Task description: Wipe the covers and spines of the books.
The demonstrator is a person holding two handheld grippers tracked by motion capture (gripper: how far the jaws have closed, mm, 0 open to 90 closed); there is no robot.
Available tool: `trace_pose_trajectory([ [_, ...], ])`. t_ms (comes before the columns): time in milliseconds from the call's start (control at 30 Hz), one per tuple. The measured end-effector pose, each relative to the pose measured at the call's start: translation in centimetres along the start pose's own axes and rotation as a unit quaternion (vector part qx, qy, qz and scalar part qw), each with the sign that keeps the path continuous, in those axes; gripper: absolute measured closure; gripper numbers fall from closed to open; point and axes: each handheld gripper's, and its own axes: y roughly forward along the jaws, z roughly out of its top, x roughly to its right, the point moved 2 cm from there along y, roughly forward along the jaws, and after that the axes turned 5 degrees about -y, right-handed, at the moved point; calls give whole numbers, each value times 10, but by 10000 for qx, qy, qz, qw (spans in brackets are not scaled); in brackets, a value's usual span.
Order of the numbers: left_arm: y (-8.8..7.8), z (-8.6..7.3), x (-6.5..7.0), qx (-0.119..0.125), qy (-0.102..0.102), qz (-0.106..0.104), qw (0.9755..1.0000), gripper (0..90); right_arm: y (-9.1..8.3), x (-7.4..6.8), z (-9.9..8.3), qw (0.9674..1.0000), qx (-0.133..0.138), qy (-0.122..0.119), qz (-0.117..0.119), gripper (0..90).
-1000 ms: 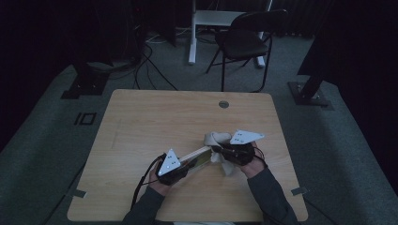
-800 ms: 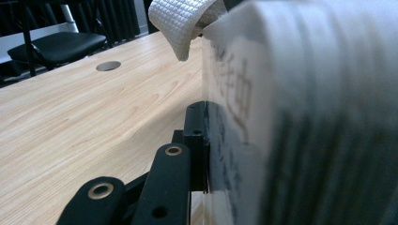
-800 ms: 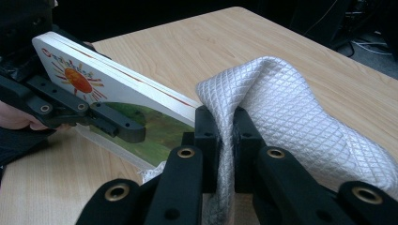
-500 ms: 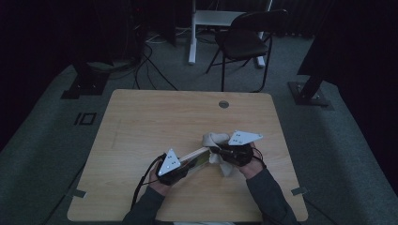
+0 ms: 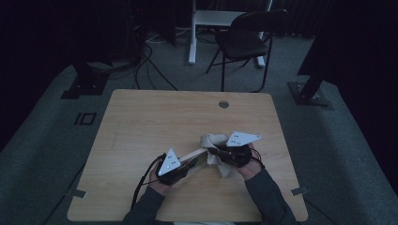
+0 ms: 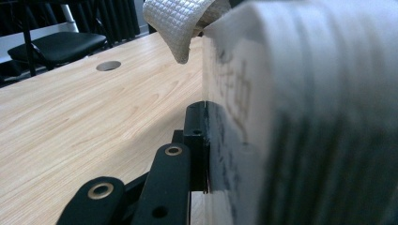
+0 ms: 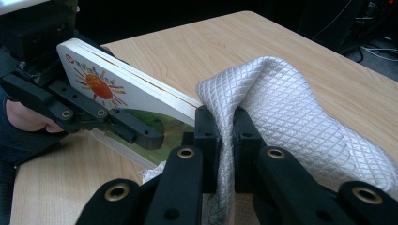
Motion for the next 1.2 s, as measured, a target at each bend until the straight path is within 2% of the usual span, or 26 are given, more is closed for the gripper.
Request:
trace_pose_trajectory([
  [1200,0,-1,-1,6,-34,-1,10000,780,6,-12,9,9996,24,-104,275,840],
])
